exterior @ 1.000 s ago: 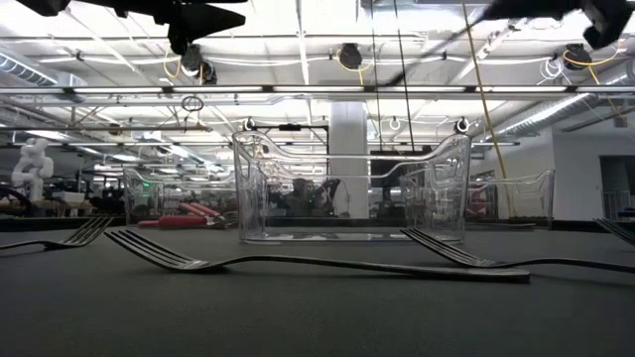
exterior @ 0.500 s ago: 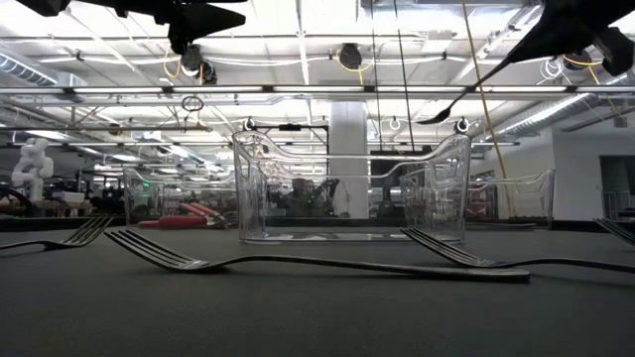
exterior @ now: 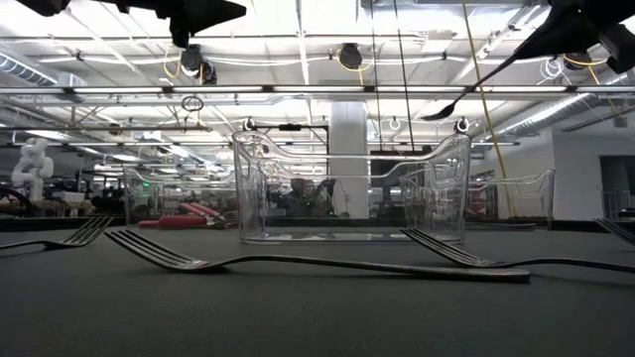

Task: Sort silverware by color (type)
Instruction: Put the blue fork into the right transparent bin

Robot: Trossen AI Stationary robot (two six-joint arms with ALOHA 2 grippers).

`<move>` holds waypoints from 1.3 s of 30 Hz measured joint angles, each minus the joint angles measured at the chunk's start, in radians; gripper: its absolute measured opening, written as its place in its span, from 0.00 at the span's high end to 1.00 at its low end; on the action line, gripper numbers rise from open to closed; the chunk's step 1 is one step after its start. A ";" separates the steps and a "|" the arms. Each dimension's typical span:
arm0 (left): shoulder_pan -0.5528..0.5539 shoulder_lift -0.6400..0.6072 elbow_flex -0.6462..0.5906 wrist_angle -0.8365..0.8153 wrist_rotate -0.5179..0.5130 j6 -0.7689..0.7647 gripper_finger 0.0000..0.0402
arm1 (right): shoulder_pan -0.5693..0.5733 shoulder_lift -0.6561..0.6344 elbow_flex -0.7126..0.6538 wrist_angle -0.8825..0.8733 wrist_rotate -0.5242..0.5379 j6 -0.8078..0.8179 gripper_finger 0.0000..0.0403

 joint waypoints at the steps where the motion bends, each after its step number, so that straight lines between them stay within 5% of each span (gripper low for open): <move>1: 0.000 0.000 0.000 0.008 0.000 0.011 0.50 | -0.006 -0.007 0.000 0.003 0.000 -0.006 1.00; 11: 0.000 0.000 0.000 0.133 0.000 0.102 0.50 | -0.082 -0.007 0.000 0.095 0.006 -0.020 1.00; 22: 0.041 0.000 0.000 0.202 0.004 0.174 0.50 | -0.244 0.154 0.000 0.227 0.014 -0.071 1.00; 30: 0.110 0.000 0.000 0.229 0.134 0.165 0.50 | -0.453 0.233 0.000 0.261 -0.235 -0.128 1.00; 39: 0.121 0.000 0.000 0.218 0.156 0.165 0.50 | -0.712 0.257 0.000 0.221 -0.517 -0.199 1.00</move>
